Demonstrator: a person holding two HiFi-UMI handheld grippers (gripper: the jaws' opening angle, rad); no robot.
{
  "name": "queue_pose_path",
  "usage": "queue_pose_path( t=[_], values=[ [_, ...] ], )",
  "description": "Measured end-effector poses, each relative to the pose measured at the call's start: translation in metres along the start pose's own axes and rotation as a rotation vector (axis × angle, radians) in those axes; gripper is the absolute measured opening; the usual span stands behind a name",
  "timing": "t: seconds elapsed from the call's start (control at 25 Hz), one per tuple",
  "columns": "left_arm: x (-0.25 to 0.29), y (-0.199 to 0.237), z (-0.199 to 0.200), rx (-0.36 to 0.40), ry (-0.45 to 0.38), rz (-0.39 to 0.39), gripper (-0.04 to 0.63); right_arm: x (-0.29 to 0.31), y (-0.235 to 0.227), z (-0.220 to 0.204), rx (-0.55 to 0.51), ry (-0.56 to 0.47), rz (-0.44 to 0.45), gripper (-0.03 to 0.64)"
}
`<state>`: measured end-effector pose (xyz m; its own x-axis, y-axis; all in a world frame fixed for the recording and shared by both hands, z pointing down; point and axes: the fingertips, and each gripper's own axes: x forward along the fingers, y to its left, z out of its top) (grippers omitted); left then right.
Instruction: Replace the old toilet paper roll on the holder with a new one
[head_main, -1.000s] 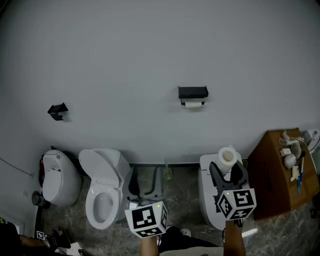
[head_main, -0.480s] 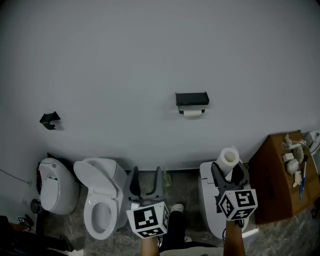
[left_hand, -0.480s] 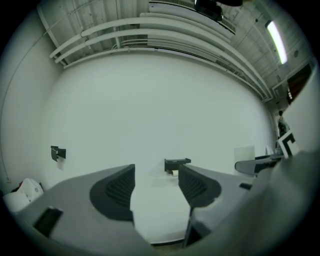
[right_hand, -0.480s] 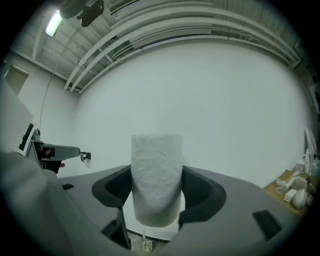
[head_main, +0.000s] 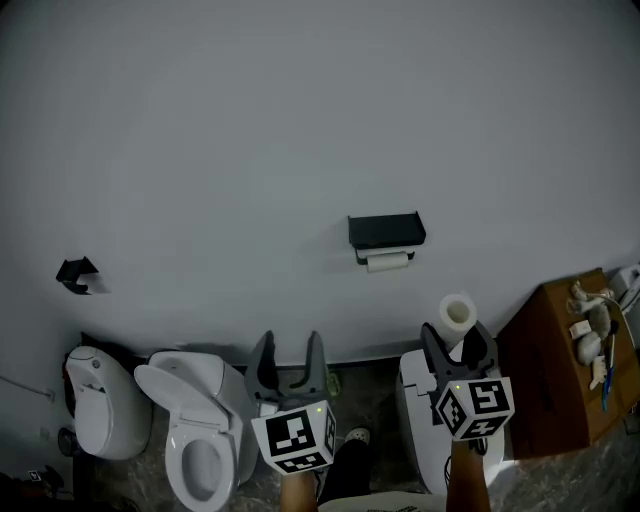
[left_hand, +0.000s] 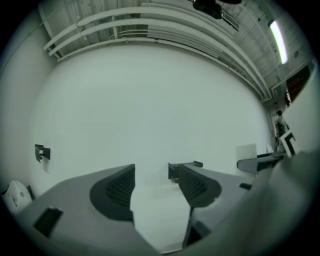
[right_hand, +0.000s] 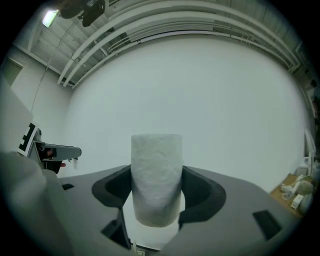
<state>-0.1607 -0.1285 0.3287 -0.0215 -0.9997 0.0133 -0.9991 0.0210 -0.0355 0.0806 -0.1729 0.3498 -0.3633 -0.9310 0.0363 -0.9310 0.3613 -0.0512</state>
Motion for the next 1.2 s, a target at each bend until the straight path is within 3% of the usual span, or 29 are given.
queue_pose_path(
  t=[0.64,1.2],
  values=[
    [0.162,-0.001,0.010,0.009,-0.015,-0.104,0.253,0.120,-0.053,0.017,0.003,-0.020,-0.124,0.302],
    [0.198,-0.013,-0.007,0.014,0.037,-0.093,0.253,0.145,-0.082,-0.001,0.022,0.033,-0.125,0.304]
  ],
)
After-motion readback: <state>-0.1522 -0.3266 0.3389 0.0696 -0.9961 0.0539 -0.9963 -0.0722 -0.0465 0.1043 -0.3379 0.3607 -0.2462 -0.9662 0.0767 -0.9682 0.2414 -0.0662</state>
